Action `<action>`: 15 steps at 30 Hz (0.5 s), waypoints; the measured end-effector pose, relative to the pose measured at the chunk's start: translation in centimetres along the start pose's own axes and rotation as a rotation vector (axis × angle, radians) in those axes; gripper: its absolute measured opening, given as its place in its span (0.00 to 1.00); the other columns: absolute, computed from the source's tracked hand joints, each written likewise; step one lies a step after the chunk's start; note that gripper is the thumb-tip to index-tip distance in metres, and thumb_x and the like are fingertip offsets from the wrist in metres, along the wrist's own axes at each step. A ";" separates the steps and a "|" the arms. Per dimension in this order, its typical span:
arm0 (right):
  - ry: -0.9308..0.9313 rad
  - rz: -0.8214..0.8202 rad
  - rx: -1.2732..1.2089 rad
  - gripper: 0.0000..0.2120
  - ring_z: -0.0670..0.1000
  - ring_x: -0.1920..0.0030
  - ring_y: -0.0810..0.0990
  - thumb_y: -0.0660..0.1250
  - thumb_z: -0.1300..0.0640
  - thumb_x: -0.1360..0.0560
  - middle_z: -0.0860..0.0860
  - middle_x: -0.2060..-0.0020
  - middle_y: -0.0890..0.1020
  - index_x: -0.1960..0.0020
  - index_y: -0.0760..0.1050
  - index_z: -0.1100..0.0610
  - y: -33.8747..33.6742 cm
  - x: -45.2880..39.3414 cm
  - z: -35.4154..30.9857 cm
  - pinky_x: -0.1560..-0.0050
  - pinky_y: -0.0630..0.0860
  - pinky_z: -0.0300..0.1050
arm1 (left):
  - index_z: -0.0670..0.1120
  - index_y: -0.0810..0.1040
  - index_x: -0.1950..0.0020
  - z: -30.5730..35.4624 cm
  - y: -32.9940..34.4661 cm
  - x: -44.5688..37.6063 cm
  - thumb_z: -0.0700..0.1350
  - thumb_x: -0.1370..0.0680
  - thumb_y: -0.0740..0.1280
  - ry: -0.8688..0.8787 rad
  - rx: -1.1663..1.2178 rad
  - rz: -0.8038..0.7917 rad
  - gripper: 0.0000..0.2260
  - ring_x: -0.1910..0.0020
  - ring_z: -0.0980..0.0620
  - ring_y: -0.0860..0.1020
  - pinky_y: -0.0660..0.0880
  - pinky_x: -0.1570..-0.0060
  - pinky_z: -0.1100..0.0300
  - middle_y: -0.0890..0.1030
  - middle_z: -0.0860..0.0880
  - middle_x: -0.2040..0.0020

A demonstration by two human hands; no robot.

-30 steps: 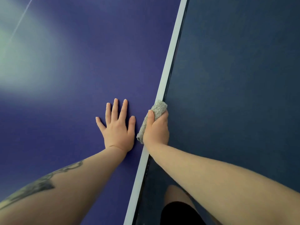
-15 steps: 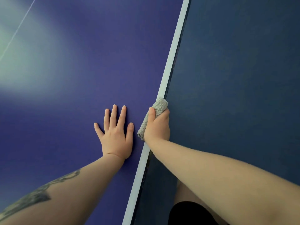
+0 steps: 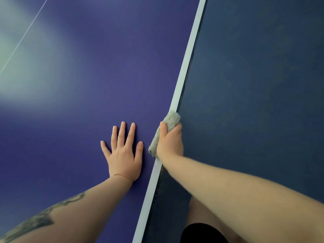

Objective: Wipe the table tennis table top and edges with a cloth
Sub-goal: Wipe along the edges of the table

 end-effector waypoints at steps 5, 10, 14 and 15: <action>-0.010 -0.080 0.024 0.30 0.55 0.38 0.78 0.53 0.38 0.20 0.49 0.29 0.72 0.23 0.55 0.52 1.0 4.8 2.9 0.42 0.75 0.52 | 0.58 0.51 0.21 0.1 0.0 -0.1 0.60 0.21 0.43 -0.001 -0.003 -0.001 0.28 0.21 0.52 0.44 0.41 0.26 0.38 0.52 0.53 0.20; 0.033 0.005 -0.004 0.27 0.60 0.44 0.79 0.50 0.39 0.18 0.53 0.34 0.75 0.28 0.60 0.55 -0.8 -3.4 -2.3 0.52 0.73 0.51 | 0.58 0.53 0.21 0.1 -0.1 0.1 0.60 0.21 0.43 0.002 -0.002 -0.003 0.27 0.21 0.52 0.44 0.41 0.26 0.39 0.52 0.53 0.20; 0.008 -0.008 -0.023 0.29 0.57 0.39 0.78 0.52 0.38 0.19 0.49 0.30 0.72 0.24 0.57 0.51 0.0 0.3 0.0 0.44 0.75 0.51 | 0.57 0.53 0.21 0.0 0.0 0.0 0.59 0.20 0.45 0.001 -0.009 -0.011 0.27 0.21 0.51 0.46 0.43 0.26 0.38 0.53 0.53 0.20; 0.013 -0.050 -0.022 0.29 0.55 0.38 0.78 0.52 0.38 0.20 0.48 0.29 0.72 0.23 0.55 0.50 0.5 2.5 1.1 0.43 0.75 0.51 | 0.57 0.53 0.21 -0.1 0.1 0.0 0.59 0.20 0.45 -0.004 -0.012 -0.018 0.27 0.21 0.52 0.46 0.43 0.26 0.38 0.52 0.53 0.20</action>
Point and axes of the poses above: each hand's wrist, its own x-axis away from the middle knuckle, its own y-axis out of the palm, z = x × y, the point moved 10 cm from there along -x, towards the middle knuckle
